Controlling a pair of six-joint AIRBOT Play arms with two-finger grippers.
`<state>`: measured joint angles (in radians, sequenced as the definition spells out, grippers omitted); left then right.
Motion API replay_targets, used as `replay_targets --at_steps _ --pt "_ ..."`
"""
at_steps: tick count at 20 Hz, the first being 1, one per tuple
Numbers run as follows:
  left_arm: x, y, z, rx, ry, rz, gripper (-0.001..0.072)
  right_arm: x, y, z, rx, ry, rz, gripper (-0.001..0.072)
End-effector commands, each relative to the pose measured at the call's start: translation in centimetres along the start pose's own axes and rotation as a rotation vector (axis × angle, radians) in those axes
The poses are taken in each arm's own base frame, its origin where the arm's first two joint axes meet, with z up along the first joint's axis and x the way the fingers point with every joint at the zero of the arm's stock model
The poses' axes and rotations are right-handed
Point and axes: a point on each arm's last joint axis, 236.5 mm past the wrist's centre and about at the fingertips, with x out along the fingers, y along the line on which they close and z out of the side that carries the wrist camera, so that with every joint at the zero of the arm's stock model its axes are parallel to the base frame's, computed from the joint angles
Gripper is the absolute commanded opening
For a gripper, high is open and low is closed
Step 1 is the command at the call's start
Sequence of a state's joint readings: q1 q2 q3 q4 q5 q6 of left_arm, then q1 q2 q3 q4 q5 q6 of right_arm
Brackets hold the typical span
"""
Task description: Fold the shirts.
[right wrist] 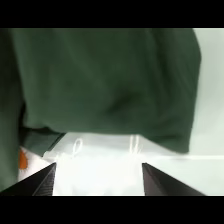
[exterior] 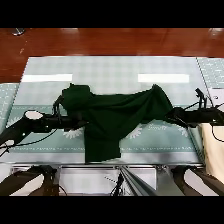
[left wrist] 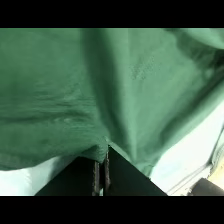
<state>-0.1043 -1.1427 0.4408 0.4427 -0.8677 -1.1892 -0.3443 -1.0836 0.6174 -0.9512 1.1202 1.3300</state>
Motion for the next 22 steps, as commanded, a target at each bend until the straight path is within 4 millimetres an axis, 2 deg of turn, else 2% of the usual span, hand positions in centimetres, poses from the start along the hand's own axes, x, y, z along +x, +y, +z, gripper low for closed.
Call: replay_targets --at_steps 1,3,5,8,10,11,12,13,14,15,17,18,19,20,21,22 --pt "-0.1 -1.2 0.8 0.016 -0.016 -0.023 0.0022 2.6 0.3 -0.6 0.036 0.076 0.034 0.062" --pt "-0.1 -1.2 0.7 0.016 -0.015 -0.023 0.0022 4.3 1.1 -0.7 0.013 0.091 0.032 0.062" --pt "-0.1 -1.2 0.7 0.016 -0.014 -0.023 0.0022 5.2 2.2 1.2 0.004 0.037 0.035 0.062" --pt "-0.1 -1.3 0.6 0.016 -0.009 -0.025 0.0021 5.2 4.3 5.0 0.018 -0.038 0.065 0.062" --pt "-0.1 -1.3 0.6 0.016 -0.008 -0.025 0.0022 6.1 5.1 5.4 0.022 -0.012 0.07 0.0609" --pt "-0.1 -1.3 0.6 0.016 -0.008 -0.025 0.0022 6.7 5.4 5.3 0.009 0.004 0.068 0.0444" --pt "-0.2 -1.3 0.6 0.016 -0.009 -0.026 0.0022 7.1 5.8 5.4 -0.008 0.015 0.068 0.0139" --pt "-0.3 -1.5 0.9 0.019 -0.013 -0.031 0.0022 6.8 6.4 5.6 -0.03 0.018 0.076 0.0034" --pt "-0.9 -2.3 1.4 0.028 -0.016 -0.051 0.0022 5.8 7.8 6.0 -0.072 0.024 0.098 0.0033" --pt "-2.1 -3.9 2.6 0.058 -0.027 -0.087 0.0021 4.1 9.1 7.1 -0.136 0.008 0.105 0.0033" --pt "-6.5 -8.6 6.6 0.159 -0.125 -0.164 0.0021 -2.2 12.9 11.5 -0.257 -0.119 0.098 0.0033" --pt "-10.4 -12.1 9.6 0.241 -0.242 -0.197 0.0021 -7.0 15.5 14.0 -0.324 -0.223 0.091 0.0032" --pt "-15.1 -16.0 12.3 0.325 -0.385 -0.225 0.002 -12.0 17.9 16.0 -0.387 -0.336 0.081 0.0032" --pt "-20.1 -19.8 14.0 0.404 -0.525 -0.249 0.002 -17.7 20.3 17.4 -0.443 -0.459 0.066 0.0032" --pt "-25.5 -23.7 14.8 0.48 -0.662 -0.275 0.002 -22.7 22.5 17.5 -0.493 -0.557 0.062 0.0032" --pt "-30.2 -27.0 14.4 0.556 -0.769 -0.294 0.0021 -27.7 24.8 16.5 -0.559 -0.654 0.063 0.0032"
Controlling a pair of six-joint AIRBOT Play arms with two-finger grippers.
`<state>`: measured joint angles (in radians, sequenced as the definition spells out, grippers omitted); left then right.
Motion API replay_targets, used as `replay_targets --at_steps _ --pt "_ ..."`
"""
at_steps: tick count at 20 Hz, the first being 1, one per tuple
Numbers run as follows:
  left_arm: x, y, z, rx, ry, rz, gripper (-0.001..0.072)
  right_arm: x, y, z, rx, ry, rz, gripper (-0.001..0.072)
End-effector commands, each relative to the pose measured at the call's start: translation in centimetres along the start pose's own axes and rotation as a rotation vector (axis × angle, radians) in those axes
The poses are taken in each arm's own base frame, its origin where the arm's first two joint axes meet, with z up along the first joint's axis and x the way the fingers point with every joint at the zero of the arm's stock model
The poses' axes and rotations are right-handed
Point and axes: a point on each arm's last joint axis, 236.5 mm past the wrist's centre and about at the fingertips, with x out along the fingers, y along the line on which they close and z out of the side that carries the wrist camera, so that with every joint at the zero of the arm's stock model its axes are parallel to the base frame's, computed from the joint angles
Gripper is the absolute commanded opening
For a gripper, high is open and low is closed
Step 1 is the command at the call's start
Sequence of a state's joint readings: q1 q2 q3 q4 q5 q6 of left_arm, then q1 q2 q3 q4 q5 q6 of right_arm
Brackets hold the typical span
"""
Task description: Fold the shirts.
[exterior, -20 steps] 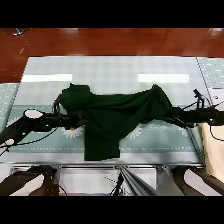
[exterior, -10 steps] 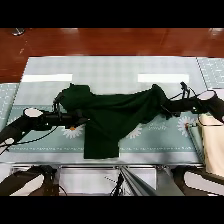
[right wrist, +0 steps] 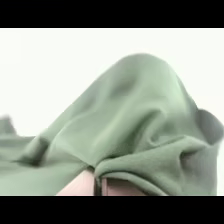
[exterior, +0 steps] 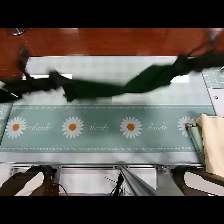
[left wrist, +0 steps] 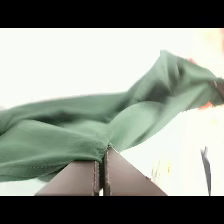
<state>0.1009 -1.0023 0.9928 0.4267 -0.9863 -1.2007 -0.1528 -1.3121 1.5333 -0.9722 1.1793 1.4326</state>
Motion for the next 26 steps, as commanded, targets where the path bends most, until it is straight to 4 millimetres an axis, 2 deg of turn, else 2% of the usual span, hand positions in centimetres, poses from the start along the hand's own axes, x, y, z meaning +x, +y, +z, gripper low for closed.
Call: replay_targets --at_steps 1,2,4,6,8,10,11,13,15,16,17,19,20,23,25,26 --pt "-11.2 -13.2 11.3 0.295 -0.374 -0.07 0.002 -15.0 7.3 7.8 -0.229 -0.297 -0.069 0.0032" --pt "-14.3 -16.6 12.4 0.373 -0.451 -0.08 0.0021 -19.1 9.7 8.2 -0.287 -0.38 -0.074 0.0032" --pt "-20.3 -23.0 13.1 0.531 -0.602 -0.08 0.002 -25.7 13.3 6.8 -0.365 -0.511 -0.086 0.0033" --pt "-24.9 -26.9 12.3 0.658 -0.723 -0.024 0.002 -30.7 14.2 3.8 -0.409 -0.57 -0.168 0.0033" --pt "-28.3 -28.2 11.3 0.768 -0.822 0.128 0.002 -34.9 13.8 0.9 -0.411 -0.615 -0.27 0.0033" --pt "-31.2 -28.0 9.6 0.838 -0.897 0.341 0.002 -38.2 13.6 -2.0 -0.39 -0.669 -0.334 0.0033" --pt "-32.5 -27.7 8.7 0.868 -0.92 0.437 0.002 -39.1 13.5 -3.6 -0.38 -0.679 -0.349 0.0033" --pt "-34.9 -27.8 7.1 0.862 -0.981 0.543 0.0021 -39.3 13.2 -6.4 -0.363 -0.662 -0.353 0.0033" --pt "-35.4 -28.0 5.5 0.889 -0.966 0.564 0.0021 -37.9 12.1 -8.9 -0.332 -0.603 -0.354 0.0033" --pt "-34.8 -27.6 4.8 0.889 -0.916 0.55 0.0021 -36.7 11.3 -9.9 -0.314 -0.558 -0.357 0.0033" --pt "-33.8 -26.8 4.3 0.877 -0.857 0.525 0.0021 -35.2 10.4 -10.9 -0.298 -0.503 -0.354 0.0033" --pt "-31.0 -23.7 4.1 0.793 -0.739 0.476 0.0021 -30.8 8.7 -13.0 -0.245 -0.356 -0.318 0.0033" --pt "-28.8 -20.9 4.0 0.735 -0.649 0.464 0.0021 -28.2 8.3 -14.1 -0.226 -0.275 -0.275 0.0033" --pt "-20.0 -12.5 1.6 0.512 -0.348 0.318 0.002 -20.0 6.9 -16.9 -0.163 -0.078 -0.132 0.0033" --pt "-13.5 -6.3 -0.4 0.335 -0.202 0.188 0.002 -14.8 3.6 -17.8 -0.102 -0.024 -0.129 0.0033" --pt "-11.0 -2.9 -1.4 0.26 -0.152 0.184 0.0021 -12.2 1.8 -18.4 -0.056 0.002 -0.136 0.0033"
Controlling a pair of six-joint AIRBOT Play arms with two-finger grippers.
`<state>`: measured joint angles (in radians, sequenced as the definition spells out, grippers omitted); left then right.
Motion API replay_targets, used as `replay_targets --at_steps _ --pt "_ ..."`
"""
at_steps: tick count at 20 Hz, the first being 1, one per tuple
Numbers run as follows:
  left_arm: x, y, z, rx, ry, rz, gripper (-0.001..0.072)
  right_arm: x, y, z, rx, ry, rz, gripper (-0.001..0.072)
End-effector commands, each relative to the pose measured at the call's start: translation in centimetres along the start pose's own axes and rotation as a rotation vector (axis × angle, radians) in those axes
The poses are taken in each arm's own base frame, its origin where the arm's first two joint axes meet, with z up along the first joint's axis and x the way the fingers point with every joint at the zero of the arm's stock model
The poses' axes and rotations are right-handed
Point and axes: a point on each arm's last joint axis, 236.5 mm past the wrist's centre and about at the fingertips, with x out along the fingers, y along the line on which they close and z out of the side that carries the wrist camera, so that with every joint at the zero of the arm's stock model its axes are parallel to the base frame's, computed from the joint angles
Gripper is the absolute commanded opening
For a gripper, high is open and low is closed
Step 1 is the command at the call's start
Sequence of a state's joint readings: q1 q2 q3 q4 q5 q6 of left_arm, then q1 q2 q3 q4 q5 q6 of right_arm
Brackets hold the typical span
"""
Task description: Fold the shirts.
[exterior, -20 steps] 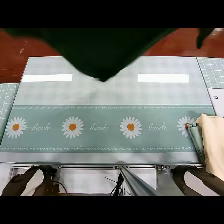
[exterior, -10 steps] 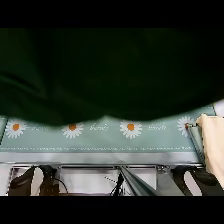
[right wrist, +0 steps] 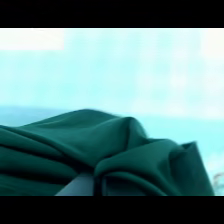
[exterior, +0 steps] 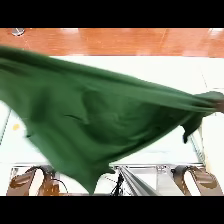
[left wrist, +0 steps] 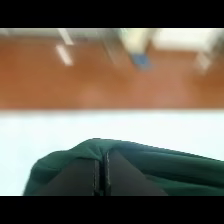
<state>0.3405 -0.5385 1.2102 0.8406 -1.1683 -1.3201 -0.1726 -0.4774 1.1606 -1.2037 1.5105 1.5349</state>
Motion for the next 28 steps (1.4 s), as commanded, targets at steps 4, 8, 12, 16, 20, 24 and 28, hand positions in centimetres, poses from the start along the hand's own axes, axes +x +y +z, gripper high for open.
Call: replay_targets --at_steps 4,8,12,16,20,24,28 --pt "15.1 4.9 -15.4 -0.343 0.311 -0.103 0.002 16.0 -6.0 -4.3 0.189 0.145 -0.005 0.0033" --pt "22.0 6.1 -18.4 -0.379 0.384 -0.065 0.0021 23.9 -9.3 -3.2 0.295 0.218 -0.029 0.0034" --pt "26.0 5.3 -20.8 -0.396 0.476 -0.085 0.0022 30.2 -10.3 -1.6 0.352 0.34 0.024 0.0034" --pt "26.8 4.7 -21.3 -0.418 0.496 -0.09 0.0038 33.6 -11.0 1.4 0.403 0.351 0.044 0.0255" --pt "24.0 5.2 -22.6 -0.416 0.646 -0.129 0.0703 31.5 -12.1 4.9 0.34 0.335 0.051 0.0628" --pt "14.4 10.3 -27.4 -0.502 1.013 -0.084 0.0703 24.0 -20.3 1.6 0.275 0.498 -0.15 0.0614" --pt "8.4 12.4 -33.5 -0.687 1.075 0.063 0.0703 22.5 -18.7 -3.3 0.478 0.391 -0.085 0.0602"
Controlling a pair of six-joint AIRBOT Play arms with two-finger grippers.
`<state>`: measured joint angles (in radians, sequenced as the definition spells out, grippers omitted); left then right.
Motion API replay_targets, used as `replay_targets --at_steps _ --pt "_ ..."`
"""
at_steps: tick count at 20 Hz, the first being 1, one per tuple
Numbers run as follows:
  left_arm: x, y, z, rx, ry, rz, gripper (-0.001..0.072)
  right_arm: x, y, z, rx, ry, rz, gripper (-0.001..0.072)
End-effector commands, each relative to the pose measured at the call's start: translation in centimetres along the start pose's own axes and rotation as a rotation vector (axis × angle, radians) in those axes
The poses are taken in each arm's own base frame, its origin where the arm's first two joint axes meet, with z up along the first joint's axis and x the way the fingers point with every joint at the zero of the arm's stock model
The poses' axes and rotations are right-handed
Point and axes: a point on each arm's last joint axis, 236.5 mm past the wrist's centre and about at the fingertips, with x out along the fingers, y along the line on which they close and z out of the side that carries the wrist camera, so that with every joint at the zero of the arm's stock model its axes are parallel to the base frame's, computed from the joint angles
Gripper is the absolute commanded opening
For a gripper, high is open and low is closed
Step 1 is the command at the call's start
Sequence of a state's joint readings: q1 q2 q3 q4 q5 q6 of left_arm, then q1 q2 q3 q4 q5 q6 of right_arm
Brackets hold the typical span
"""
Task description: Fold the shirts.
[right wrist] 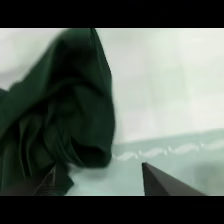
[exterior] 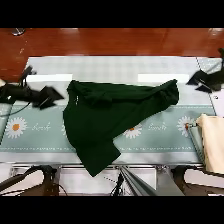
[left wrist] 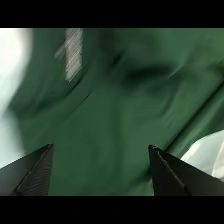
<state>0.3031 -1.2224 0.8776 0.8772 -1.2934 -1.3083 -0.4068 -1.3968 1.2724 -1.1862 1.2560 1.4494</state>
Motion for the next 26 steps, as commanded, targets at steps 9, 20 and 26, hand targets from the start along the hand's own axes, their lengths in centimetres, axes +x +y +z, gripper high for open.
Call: replay_targets --at_steps 9,20,26 --pt "6.0 2.4 -12.7 -0.271 0.171 -0.108 0.0703 3.7 5.6 -15.9 -0.003 0.043 0.229 0.0607" --pt "10.0 0.3 -14.4 -0.114 0.169 -0.069 0.0022 3.8 5.2 -14.9 0.024 0.001 0.212 0.0607" --pt "9.8 0.0 -14.5 -0.103 0.18 -0.079 0.0022 5.5 3.8 -13.1 0.073 0.001 0.169 0.0607"
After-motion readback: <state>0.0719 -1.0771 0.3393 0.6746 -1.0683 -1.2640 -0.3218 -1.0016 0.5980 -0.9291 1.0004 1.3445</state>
